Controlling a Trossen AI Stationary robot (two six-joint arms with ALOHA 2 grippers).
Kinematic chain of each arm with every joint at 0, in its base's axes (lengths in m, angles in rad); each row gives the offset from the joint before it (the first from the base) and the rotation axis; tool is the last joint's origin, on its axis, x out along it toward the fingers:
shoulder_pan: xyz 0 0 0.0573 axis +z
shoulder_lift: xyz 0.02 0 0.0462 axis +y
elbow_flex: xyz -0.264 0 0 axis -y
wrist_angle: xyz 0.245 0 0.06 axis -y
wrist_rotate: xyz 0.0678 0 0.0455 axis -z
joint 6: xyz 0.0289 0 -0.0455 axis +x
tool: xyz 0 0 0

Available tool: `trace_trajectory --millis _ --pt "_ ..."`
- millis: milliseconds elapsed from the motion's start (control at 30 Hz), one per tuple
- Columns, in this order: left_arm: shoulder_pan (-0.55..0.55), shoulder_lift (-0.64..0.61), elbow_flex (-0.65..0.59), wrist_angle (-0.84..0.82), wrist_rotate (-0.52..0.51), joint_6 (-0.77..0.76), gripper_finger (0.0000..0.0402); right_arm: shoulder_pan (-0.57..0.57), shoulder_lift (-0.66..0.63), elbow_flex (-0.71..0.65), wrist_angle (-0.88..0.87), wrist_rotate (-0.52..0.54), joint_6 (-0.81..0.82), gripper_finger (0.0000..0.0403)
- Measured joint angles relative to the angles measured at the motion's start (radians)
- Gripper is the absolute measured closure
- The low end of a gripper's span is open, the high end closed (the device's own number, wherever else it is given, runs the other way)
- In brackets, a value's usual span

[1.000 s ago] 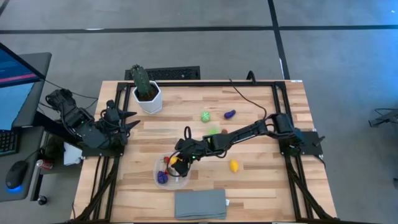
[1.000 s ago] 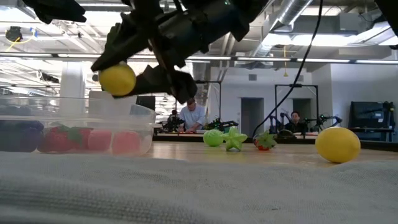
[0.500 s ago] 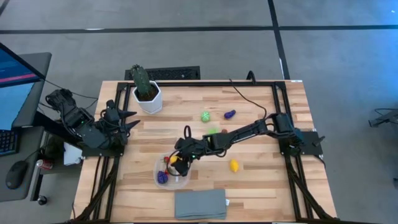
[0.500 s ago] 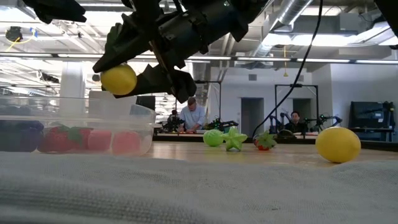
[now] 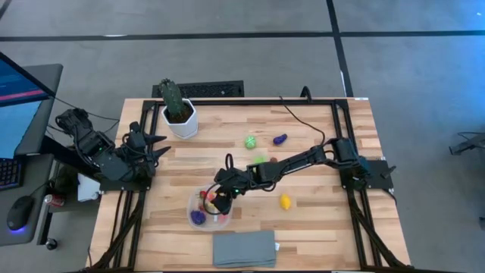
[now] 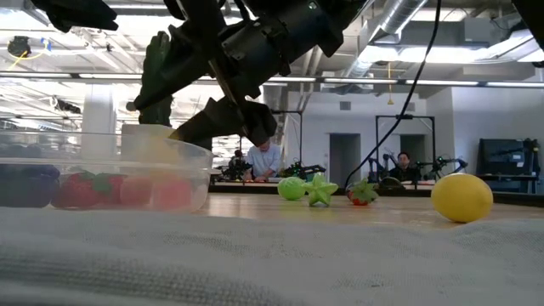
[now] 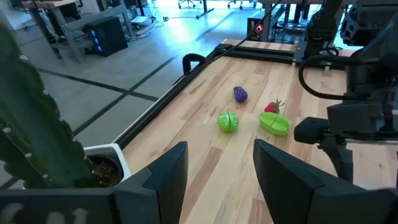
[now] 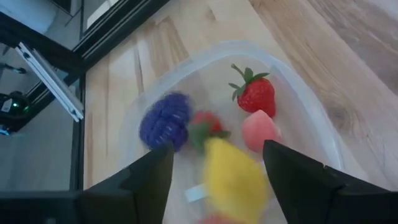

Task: Pick and placing Produce into tupperware
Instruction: Put the left lemon into the transparent bin, then put the lemon into the transparent bin

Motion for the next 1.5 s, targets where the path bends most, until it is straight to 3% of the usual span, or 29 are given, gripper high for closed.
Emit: trace_trajectory --millis 400,700,1233,1500 --pt "0.000 0.000 0.000 0.000 0.000 0.000 0.0228 0.016 -0.014 0.001 -0.033 -0.003 -0.031 0.0117" --pt "0.000 0.000 0.000 -0.005 0.001 0.000 0.0228 0.065 -0.058 -0.002 -0.263 0.001 -0.031 0.0117" --pt "0.000 0.000 0.000 -0.013 0.002 0.016 0.0228 0.136 -0.177 0.002 -0.416 0.225 0.024 0.0117" --pt "0.000 0.000 0.000 -0.015 0.016 0.016 0.0228 0.197 -0.253 0.000 -0.760 0.307 0.145 0.0117"
